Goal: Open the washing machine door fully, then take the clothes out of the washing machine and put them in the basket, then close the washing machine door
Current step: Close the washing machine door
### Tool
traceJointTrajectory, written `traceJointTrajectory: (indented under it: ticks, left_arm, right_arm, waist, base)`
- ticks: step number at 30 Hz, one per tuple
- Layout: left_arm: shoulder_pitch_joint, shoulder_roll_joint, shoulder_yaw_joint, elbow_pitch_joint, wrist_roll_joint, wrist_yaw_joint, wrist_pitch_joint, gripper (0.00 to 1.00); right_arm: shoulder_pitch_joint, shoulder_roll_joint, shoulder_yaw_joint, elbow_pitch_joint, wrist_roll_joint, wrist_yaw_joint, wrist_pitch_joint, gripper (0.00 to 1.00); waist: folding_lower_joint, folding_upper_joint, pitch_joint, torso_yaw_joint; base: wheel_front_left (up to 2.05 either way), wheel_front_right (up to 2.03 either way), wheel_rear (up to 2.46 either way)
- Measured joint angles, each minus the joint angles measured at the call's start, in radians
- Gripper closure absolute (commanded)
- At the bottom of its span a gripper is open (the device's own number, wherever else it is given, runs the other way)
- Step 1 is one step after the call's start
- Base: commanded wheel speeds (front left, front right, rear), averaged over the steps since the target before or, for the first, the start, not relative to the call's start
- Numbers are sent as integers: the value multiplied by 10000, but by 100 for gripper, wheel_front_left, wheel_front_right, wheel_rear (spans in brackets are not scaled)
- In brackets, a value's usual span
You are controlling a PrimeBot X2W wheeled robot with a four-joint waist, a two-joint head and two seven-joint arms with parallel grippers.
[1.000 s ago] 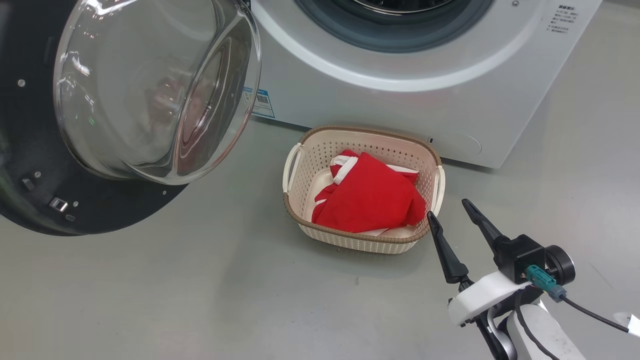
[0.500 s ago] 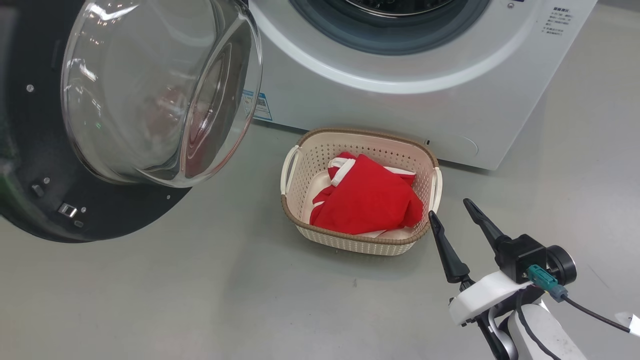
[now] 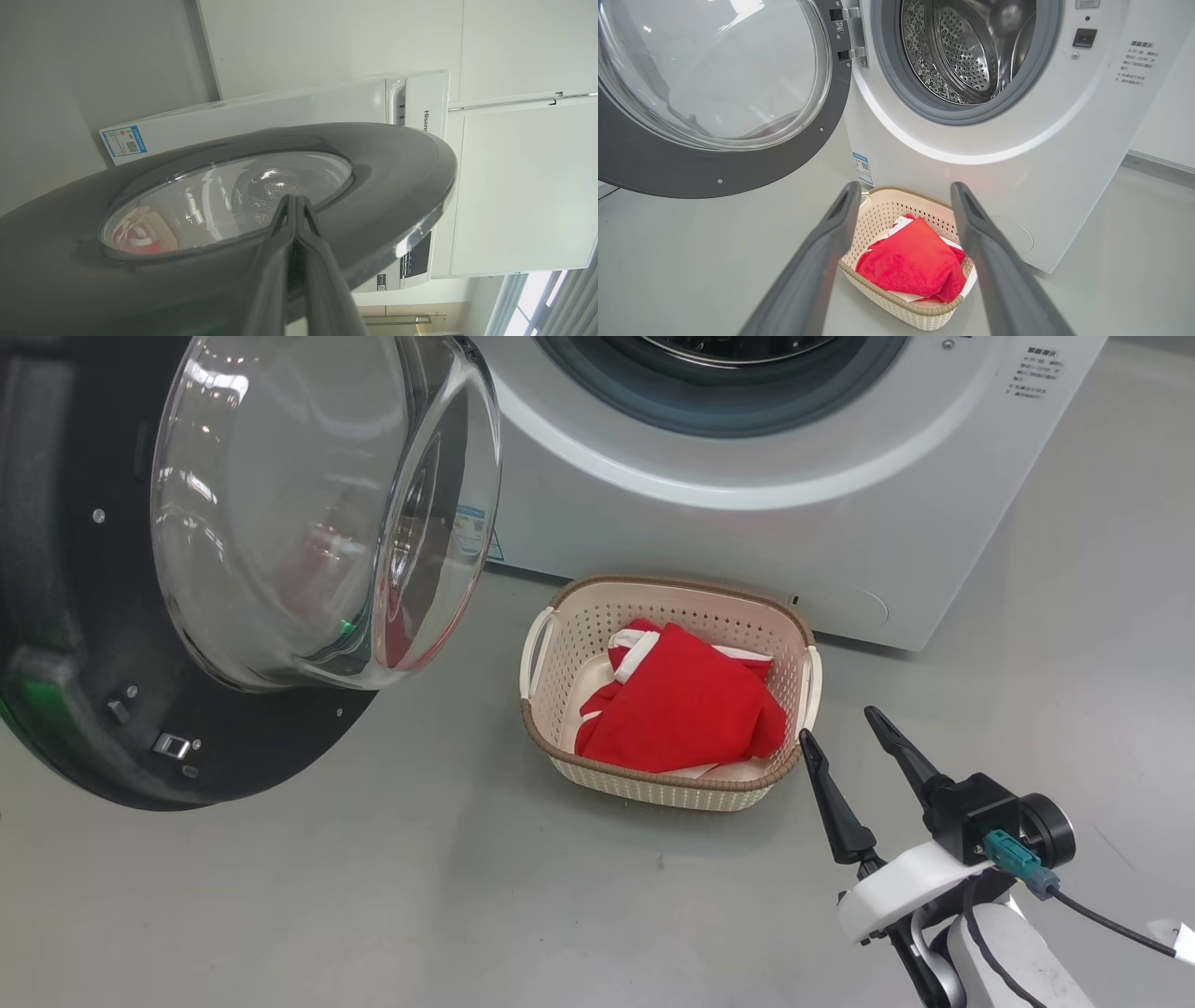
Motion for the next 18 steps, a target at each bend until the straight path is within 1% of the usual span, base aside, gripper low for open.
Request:
traceJointTrajectory:
  ticks: [9, 12, 18]
  left_arm:
    - [559, -27, 54, -673, -242, -286, 949, 100]
    - [764, -96, 13, -970, -495, -347, 1248, 100]
    - [1163, -336, -167, -1632, -508, -397, 1810, 100]
  right_arm:
    - [-13, 21, -21, -25, 0, 0, 0, 0]
    - [-52, 31, -33, -31, 0, -2, 0, 0]
    - [-61, 54, -79, -65, 0, -8, 0, 0]
  waist:
    - [0, 0, 147, -218]
    - [0, 0, 186, -306]
    - [0, 0, 228, -464]
  base:
    - [0, 0, 0]
    - [0, 0, 0]
    - [0, 0, 0]
